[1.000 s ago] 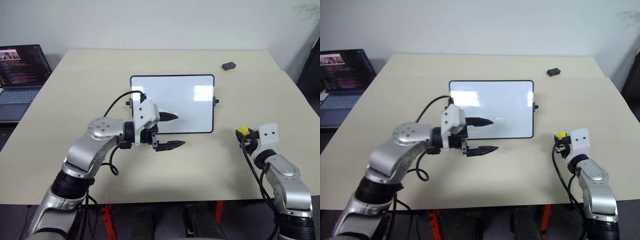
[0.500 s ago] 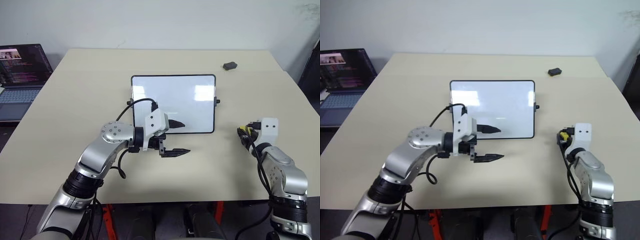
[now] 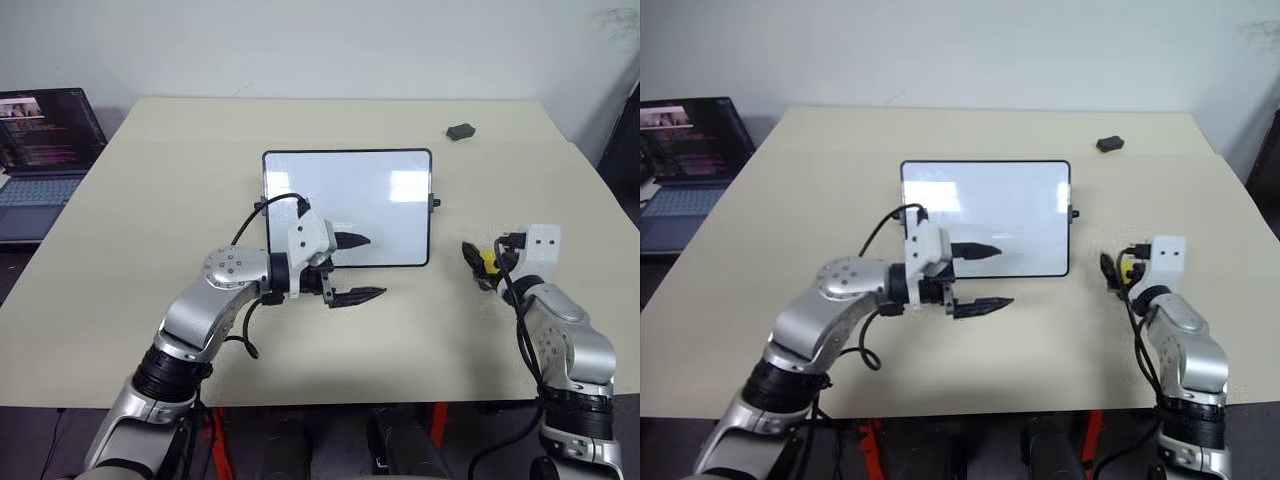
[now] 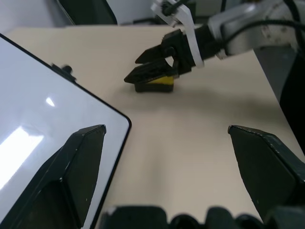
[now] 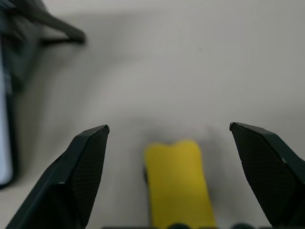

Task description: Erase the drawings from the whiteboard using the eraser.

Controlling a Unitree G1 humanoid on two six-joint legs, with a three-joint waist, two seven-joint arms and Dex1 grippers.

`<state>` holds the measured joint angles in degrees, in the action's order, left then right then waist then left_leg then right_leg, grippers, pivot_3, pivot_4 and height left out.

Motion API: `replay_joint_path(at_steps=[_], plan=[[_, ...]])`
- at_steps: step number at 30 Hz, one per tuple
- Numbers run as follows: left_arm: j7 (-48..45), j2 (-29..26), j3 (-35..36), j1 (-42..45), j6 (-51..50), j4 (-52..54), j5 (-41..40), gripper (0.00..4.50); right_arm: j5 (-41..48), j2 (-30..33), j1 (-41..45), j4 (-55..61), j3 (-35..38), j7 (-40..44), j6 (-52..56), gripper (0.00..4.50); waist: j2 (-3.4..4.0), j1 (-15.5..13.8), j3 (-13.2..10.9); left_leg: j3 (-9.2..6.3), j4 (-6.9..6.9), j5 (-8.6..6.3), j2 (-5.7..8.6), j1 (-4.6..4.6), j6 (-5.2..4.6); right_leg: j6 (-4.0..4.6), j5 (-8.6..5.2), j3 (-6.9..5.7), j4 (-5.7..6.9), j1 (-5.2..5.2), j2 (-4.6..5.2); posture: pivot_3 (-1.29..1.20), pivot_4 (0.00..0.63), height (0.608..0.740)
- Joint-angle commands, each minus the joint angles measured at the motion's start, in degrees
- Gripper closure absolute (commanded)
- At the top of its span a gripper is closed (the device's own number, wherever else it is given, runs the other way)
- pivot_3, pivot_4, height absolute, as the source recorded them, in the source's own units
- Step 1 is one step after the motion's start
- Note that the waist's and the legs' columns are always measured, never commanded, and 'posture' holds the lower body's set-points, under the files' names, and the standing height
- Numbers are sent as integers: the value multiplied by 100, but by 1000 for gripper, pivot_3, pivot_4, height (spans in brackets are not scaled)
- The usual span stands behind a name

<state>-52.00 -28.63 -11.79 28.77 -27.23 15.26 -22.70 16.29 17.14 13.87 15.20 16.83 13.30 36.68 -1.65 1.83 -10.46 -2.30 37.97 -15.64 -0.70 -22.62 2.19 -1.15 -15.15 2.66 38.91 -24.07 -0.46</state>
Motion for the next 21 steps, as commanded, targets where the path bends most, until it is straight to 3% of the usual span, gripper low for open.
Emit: replay_joint_path(at_steps=[1,7,12,17,21], plan=[[495,94,668,-242,-46,249,-194,0,-35,87,-484,924,-61,144,-591,45,2,0,2,-4,0,0,0,0,0,0,0,0,0,0,0,0,150,740],[1845,460,1634,-1227,-31,669,-129,0,-228,-130,-1420,1316,-804,518,-1761,45,3,10,3,-3,2,0,-4,4,1,0,0,2,2,1,10,0,150,740],[2795,845,1895,-2395,244,1267,314,0,-343,-320,-2025,983,-1069,805,-2963,45,5,-7,5,-7,2,0,-4,20,1,0,-1,6,2,16,29,0,150,740],[3770,1426,2038,-3248,452,1573,784,0,-59,-472,-2465,585,-1048,1007,-3254,45,1,-46,8,-24,4,-1,5,77,2,-23,-18,-7,-25,93,42,0,150,740],[3815,1415,2191,-3380,546,1384,778,0,-184,-456,-2656,501,-1118,951,-3281,45,1,-39,9,-16,9,6,6,83,-8,-21,-22,-3,-19,92,42,0,150,740]])
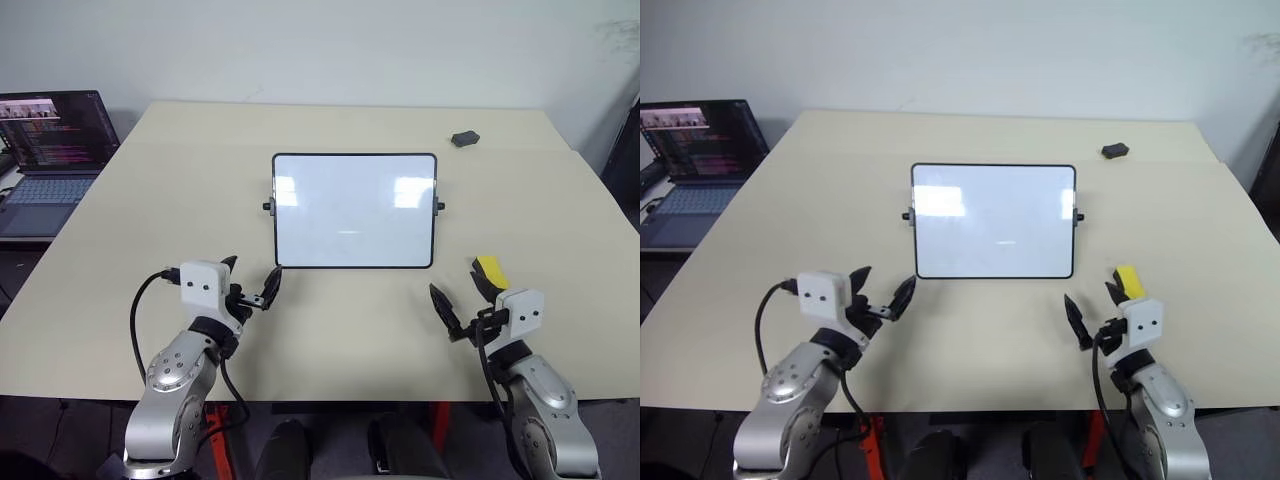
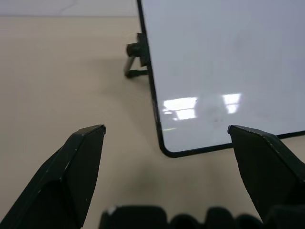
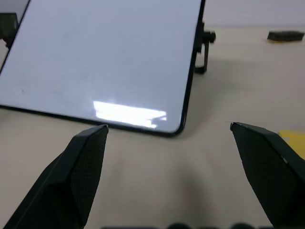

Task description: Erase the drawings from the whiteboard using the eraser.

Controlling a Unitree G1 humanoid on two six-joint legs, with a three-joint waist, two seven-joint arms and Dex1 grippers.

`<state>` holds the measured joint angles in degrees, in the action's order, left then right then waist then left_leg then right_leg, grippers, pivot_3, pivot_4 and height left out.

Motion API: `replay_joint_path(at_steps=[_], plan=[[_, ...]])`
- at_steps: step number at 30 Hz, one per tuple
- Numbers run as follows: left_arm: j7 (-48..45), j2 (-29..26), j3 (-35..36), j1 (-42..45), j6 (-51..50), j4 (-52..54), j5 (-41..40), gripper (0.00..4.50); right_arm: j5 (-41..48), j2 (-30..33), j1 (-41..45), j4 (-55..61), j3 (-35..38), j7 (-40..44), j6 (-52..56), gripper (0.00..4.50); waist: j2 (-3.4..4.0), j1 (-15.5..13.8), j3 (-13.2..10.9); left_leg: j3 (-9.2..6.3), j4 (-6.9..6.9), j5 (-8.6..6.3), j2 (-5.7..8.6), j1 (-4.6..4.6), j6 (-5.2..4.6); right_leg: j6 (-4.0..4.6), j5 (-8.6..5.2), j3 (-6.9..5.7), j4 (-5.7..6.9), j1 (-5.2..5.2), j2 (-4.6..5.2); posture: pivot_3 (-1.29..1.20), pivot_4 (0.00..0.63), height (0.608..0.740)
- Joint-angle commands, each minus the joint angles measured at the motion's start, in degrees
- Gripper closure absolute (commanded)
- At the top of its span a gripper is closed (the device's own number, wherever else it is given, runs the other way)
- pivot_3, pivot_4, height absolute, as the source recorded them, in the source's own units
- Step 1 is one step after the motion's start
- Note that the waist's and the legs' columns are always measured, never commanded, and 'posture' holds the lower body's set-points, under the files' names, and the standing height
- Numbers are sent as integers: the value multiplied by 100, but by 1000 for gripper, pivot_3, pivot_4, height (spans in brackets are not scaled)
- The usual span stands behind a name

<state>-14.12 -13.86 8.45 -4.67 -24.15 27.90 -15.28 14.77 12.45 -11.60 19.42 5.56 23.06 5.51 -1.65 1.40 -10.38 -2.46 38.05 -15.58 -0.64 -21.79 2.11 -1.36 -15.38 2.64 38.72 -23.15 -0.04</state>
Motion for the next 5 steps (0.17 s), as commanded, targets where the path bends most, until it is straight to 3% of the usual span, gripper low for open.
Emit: replay_joint_path(at_steps=[1,5], plan=[[19,-83,187,-51,273,53,60,0,-46,-9,-219,67,-6,-58,-122,45,-1,4,4,1,0,1,-1,2,-1,2,-1,0,4,0,-2,0,150,740],[83,-96,209,205,291,-66,66,0,-46,71,-416,-136,-22,-19,-14,45,2,5,8,-5,-7,1,-3,1,-1,15,-12,-5,9,-2,-5,0,150,740]])
